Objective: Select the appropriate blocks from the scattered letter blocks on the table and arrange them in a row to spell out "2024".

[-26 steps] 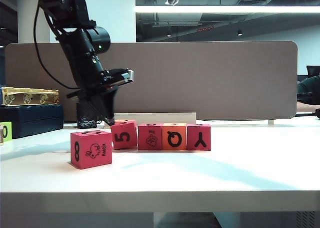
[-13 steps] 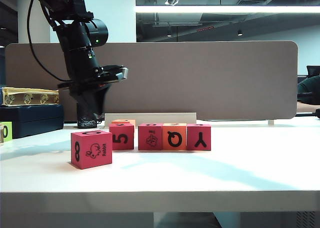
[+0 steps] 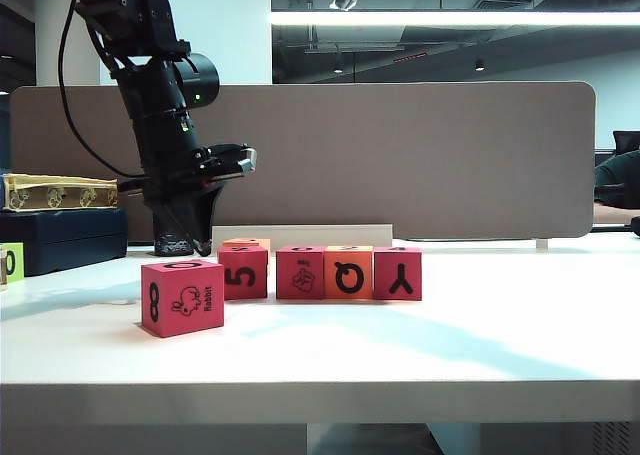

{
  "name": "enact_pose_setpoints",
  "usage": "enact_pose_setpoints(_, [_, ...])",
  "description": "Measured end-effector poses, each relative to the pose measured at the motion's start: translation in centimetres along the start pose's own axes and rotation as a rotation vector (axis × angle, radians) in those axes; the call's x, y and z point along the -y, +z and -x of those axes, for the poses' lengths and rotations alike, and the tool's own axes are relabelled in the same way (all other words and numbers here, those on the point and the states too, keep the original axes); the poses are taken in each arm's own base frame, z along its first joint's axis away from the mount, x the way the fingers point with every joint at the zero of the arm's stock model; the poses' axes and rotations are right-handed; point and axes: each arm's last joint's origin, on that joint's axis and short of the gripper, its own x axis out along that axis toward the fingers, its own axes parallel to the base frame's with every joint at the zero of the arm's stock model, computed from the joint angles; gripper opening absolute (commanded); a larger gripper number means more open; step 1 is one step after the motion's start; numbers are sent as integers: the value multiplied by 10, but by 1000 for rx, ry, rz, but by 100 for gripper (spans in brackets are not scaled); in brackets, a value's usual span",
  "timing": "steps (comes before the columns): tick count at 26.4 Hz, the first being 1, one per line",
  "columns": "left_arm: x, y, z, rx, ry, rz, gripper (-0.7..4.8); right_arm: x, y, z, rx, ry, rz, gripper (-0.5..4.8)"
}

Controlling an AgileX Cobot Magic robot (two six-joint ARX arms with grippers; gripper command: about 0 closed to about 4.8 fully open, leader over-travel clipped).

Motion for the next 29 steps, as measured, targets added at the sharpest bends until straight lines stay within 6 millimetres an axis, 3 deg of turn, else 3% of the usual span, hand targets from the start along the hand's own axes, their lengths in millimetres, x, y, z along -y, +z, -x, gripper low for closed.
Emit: enact_pose_setpoints(29, [1, 8, -9, 88, -110, -6, -6, 0, 0, 0, -1, 1, 0, -6])
